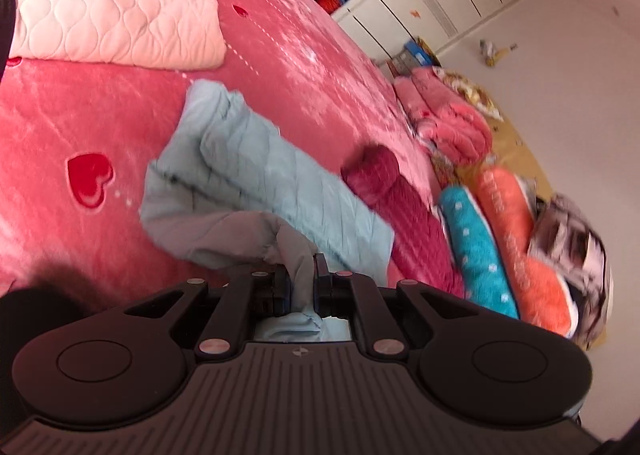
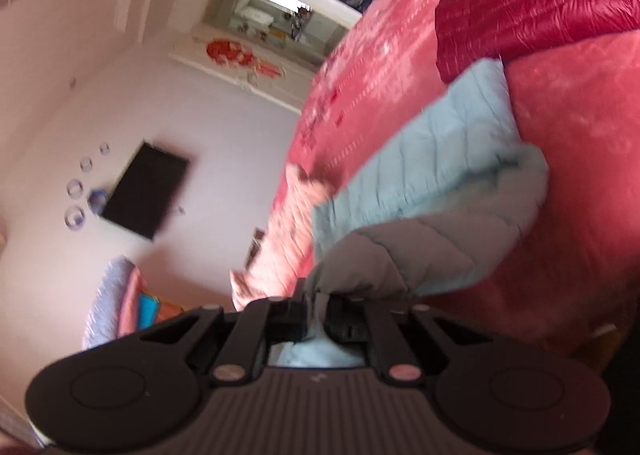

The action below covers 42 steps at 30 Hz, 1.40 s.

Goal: Fold large clothes
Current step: 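Grasp the jacket hem with both tools and lift it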

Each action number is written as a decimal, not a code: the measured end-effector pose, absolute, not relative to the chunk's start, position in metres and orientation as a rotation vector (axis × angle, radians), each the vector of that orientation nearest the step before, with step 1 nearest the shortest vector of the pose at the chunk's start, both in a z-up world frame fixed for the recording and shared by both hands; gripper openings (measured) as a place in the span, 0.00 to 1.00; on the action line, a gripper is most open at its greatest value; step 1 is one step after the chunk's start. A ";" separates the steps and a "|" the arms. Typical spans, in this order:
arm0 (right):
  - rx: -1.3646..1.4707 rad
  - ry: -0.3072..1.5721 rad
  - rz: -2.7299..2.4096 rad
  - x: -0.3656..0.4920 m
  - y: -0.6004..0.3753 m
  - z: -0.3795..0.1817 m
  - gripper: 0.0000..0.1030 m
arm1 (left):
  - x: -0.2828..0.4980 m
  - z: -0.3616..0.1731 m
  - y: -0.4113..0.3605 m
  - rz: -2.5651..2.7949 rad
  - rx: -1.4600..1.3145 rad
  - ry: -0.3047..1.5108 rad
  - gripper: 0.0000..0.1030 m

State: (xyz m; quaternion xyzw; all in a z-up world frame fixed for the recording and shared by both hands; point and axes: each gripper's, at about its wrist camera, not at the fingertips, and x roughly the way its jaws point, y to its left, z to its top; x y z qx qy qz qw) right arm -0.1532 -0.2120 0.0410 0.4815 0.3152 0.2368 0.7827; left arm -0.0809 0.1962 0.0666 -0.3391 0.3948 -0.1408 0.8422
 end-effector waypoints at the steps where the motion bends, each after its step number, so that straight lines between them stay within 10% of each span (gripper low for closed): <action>1: 1.070 0.661 0.507 -0.140 -0.217 0.043 0.04 | -0.070 0.065 0.198 -0.280 -0.730 0.831 0.08; 20: 1.366 0.628 0.255 0.028 -0.259 -0.044 0.14 | 0.094 -0.015 0.215 -0.075 -0.895 0.884 0.23; 33: 1.358 0.570 0.242 0.031 -0.269 -0.041 0.71 | 0.080 0.005 0.224 -0.063 -0.877 0.769 0.50; 42: 1.149 0.489 0.262 0.020 -0.271 0.005 0.82 | 0.050 0.039 0.224 -0.042 -0.728 0.652 0.53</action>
